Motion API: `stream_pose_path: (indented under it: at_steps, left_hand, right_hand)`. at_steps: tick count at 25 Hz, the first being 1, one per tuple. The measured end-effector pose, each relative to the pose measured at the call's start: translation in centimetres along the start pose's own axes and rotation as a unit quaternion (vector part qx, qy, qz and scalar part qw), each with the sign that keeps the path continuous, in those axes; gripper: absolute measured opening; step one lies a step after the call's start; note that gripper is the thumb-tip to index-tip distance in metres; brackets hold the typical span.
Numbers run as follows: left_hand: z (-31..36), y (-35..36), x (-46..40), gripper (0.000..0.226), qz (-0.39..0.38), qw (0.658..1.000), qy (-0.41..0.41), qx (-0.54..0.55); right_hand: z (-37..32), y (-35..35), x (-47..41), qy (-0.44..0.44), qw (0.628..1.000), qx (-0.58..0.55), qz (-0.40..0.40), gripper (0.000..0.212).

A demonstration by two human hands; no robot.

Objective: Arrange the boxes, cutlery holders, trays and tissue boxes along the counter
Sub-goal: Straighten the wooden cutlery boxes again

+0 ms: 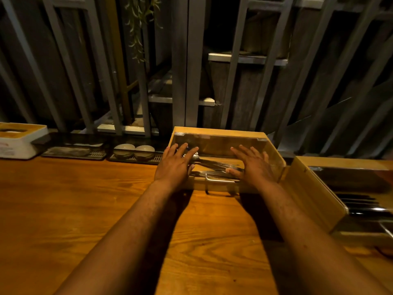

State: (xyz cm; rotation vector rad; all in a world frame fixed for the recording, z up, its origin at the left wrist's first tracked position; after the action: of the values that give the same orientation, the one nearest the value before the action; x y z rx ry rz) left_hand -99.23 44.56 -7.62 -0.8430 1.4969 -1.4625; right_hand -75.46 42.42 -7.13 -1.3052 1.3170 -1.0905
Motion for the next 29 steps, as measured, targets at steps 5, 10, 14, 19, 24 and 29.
stream_pose_path:
  at_steps: [5, 10, 14, 19, 24, 29]
  left_hand:
    - [0.0, 0.4, -0.1, 0.059, 0.019, 1.0, 0.0, -0.002]
    - [0.4, -0.1, -0.2, 0.062, -0.016, 0.999, -0.017, -0.031]
    - [3.5, -2.1, 1.7, 0.067, -0.024, 0.995, -0.053, -0.078]
    - [15.3, -4.6, 5.9, 0.051, 0.04, 0.999, 0.018, -0.005]
    - [29.1, -5.2, 8.9, 0.046, 0.075, 0.994, 0.058, 0.057]
    - [40.4, -3.1, 7.4, 0.054, 0.013, 0.997, 0.056, 0.049]
  right_hand:
    - [0.3, 0.1, -0.3, -0.006, 1.0, 0.009, 0.005, 0.075]
    - [-0.4, -0.6, 0.4, 0.017, 0.997, 0.042, -0.057, 0.081]
    - [-0.9, -3.1, 5.3, 0.011, 1.0, 0.016, -0.019, 0.075]
    - [3.1, -6.5, 13.5, -0.036, 0.998, -0.013, 0.046, 0.062]
    - [14.1, -8.7, 19.4, -0.053, 0.996, -0.041, 0.058, 0.054]
    - [29.0, -9.9, 22.0, 0.033, 0.999, -0.009, -0.019, 0.074]
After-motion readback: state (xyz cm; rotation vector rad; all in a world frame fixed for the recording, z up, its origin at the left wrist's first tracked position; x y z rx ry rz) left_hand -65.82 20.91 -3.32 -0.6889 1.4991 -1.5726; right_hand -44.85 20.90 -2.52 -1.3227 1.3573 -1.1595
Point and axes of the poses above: each hand's wrist, its own x-axis away from the middle knuckle, its own y-axis out of the palm, z = x × y, the point moved 5 cm from there along -x, towards the middle knuckle, and after that the axes turned 12 degrees about -z, right-handed, at the moved point
